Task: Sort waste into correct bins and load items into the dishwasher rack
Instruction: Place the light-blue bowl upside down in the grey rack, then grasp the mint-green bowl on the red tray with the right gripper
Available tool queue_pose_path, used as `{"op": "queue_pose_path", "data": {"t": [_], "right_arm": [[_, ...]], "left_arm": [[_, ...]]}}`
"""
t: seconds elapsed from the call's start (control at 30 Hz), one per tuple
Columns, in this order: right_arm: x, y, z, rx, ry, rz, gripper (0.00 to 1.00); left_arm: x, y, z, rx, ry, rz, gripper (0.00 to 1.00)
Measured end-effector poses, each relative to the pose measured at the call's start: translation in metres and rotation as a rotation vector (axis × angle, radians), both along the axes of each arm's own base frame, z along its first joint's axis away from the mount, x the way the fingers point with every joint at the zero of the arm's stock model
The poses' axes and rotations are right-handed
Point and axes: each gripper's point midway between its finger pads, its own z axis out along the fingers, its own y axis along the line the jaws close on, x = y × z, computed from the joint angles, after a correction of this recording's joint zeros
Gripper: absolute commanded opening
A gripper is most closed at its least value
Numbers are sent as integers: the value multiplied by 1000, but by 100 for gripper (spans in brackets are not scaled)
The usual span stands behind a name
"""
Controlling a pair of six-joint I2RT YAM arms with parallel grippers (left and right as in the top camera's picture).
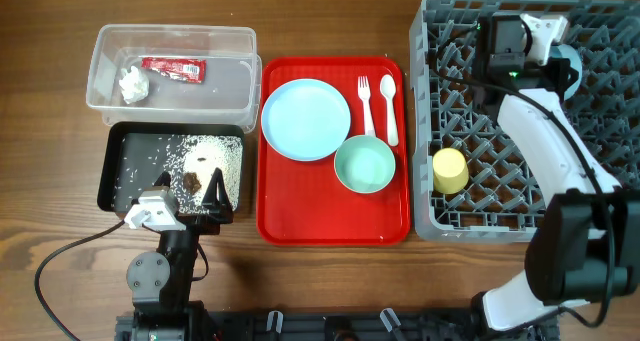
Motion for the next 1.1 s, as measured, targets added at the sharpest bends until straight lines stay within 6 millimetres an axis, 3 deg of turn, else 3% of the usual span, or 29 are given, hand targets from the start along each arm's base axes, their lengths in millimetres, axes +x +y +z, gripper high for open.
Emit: {"op": "queue_pose_path", "data": {"t": [0.5,0.7,0.8,0.83,0.9,1.1], "right_arm": [[-10,0,-20,-26,168,11,4],[-22,16,-26,-45,298,49,4],[-22,21,-26,-51,308,59,22],[-21,28,-29,-42,319,82,33],[-15,52,-37,-7,338,160,45],[-4,99,-48,51,338,301,53]], "left_arm": [[0,0,0,0,0,0,100],[0,0,0,0,0,0,100],[0,0,0,0,0,0,100],[0,0,0,0,0,0,100],[0,0,0,0,0,0,100],[0,0,0,0,0,0,100]]}}
